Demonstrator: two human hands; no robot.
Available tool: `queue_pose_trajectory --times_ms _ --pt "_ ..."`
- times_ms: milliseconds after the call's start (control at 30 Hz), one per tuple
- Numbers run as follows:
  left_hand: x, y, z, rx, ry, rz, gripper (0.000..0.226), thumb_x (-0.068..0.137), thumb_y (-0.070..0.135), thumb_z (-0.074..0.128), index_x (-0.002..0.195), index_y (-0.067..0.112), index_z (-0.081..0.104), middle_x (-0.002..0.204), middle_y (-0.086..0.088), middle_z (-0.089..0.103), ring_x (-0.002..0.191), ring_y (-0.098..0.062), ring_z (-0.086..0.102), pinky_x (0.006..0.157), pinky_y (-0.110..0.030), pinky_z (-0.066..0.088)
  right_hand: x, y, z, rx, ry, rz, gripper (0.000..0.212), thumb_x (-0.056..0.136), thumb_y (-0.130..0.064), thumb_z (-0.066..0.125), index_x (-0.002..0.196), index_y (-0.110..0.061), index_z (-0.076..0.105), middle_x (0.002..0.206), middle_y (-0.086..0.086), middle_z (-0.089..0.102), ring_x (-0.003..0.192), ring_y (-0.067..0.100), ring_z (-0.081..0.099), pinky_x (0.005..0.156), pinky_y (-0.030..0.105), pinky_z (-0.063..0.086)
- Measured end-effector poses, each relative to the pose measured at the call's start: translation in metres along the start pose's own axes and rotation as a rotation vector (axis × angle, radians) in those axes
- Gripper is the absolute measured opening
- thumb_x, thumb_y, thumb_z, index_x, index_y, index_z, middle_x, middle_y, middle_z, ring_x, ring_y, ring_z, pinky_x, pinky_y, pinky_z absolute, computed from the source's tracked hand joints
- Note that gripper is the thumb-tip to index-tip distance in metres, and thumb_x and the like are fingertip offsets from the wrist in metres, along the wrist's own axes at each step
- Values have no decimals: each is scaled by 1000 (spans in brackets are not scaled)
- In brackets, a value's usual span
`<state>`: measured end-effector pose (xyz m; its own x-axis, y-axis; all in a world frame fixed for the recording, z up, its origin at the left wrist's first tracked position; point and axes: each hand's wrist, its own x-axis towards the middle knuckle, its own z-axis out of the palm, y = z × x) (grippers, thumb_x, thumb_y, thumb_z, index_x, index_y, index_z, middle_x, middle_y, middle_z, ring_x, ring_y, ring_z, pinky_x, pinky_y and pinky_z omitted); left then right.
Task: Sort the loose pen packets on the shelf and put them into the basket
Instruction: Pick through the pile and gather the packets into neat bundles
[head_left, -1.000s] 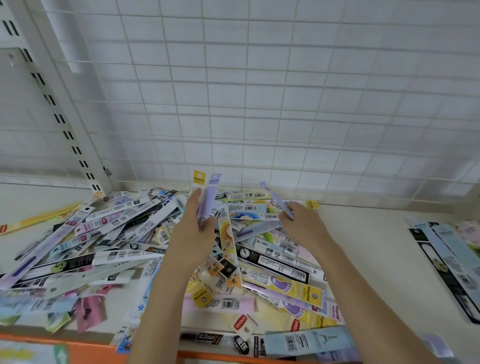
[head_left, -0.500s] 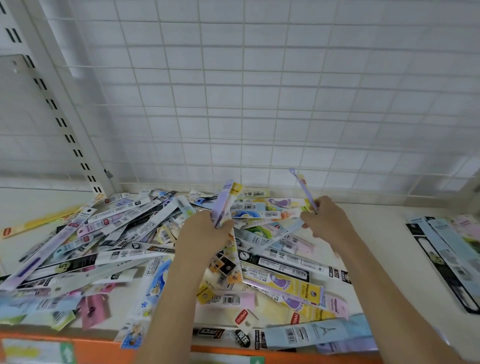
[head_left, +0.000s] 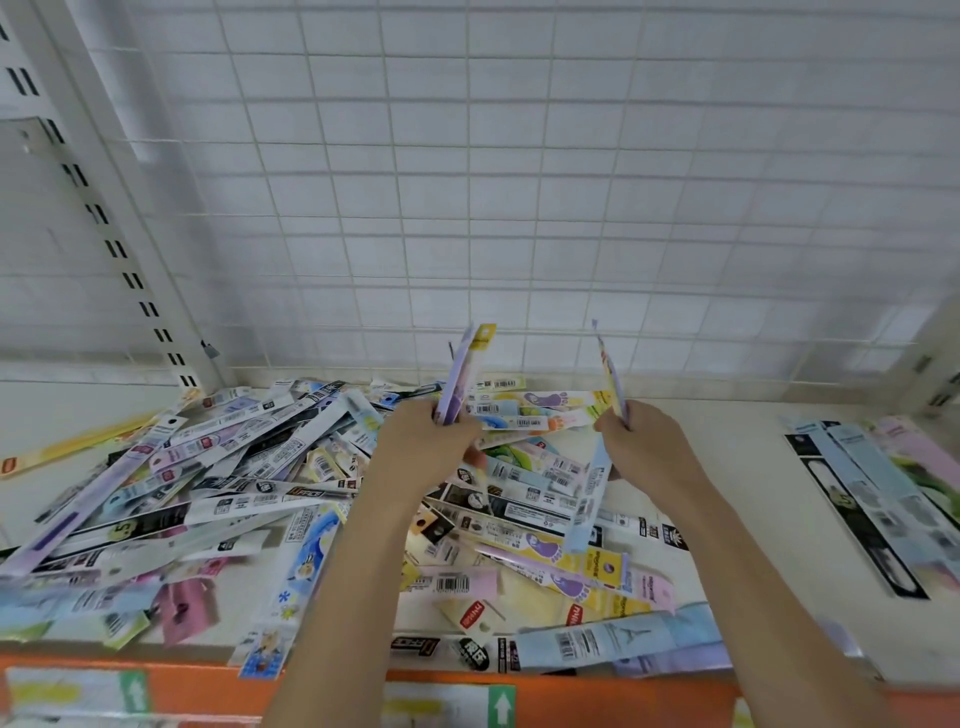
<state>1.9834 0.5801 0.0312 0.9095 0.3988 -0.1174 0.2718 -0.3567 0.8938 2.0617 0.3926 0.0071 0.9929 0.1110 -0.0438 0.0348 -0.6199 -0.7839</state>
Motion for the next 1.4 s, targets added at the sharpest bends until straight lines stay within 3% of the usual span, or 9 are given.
queue_pose_trajectory --times_ms 133,233,433,633,767,933,1100,1233,1400 --pt "-13 15 -5 -137 23 60 15 85 16 57 77 4 55 57 -1 71 39 -14 30 34 -15 28 -5 0 -4 -11 -49 -22 36 98 -20 38 109 9 55 84 21 58 58 23 59 68 41 56" --pt "-21 19 -4 -179 13 103 20 91 20 54 91 0 58 55 2 70 43 -15 34 33 -13 25 -10 1 -10 -40 -97 -57 22 95 -7 36 106 -10 54 72 6 47 49 16 38 44 22 34" --pt "-31 16 1 -121 67 189 18 91 17 54 88 16 72 81 7 64 55 -5 50 52 -18 38 -20 6 -10 4 -141 -56 29 94 -6 34 106 -26 51 112 6 54 87 22 52 69 32 45" --pt "-37 -4 1 -30 -11 187 29 100 20 37 119 21 60 76 7 64 56 -9 56 60 -25 46 -30 7 -7 18 -110 -37 31 94 -2 28 106 -21 50 105 11 62 91 36 67 69 40 54" --pt "-40 -12 4 -55 56 199 25 100 28 38 97 18 60 73 8 69 54 -11 62 57 -27 48 -34 3 -6 -8 2 -88 27 97 -4 30 112 -14 51 104 20 58 64 17 58 45 21 41" --pt "-46 -16 2 -53 210 228 34 98 27 44 65 21 48 46 2 58 27 -3 44 35 -11 36 -41 4 -7 -65 -33 -153 21 95 -29 52 109 -14 50 78 -3 52 61 11 49 49 19 36" --pt "-51 -13 3 -117 162 209 22 99 25 43 109 18 61 92 2 71 46 -2 61 45 -17 47 -45 8 -6 -71 -72 -188 19 99 -17 42 115 -15 51 87 0 63 59 14 54 48 17 42" --pt "-52 -14 9 7 139 292 39 99 16 39 137 21 43 109 6 62 84 -15 65 78 -32 55 -44 14 -14 -89 -104 -178 16 101 -23 35 107 -26 49 89 4 65 61 20 58 50 21 45" --pt "-57 -8 25 -125 266 247 23 98 16 40 90 22 60 77 -3 71 62 -20 65 60 -32 52 -38 29 -32 -149 -132 -179 20 100 -17 35 103 -27 52 87 8 66 54 14 49 47 22 45"
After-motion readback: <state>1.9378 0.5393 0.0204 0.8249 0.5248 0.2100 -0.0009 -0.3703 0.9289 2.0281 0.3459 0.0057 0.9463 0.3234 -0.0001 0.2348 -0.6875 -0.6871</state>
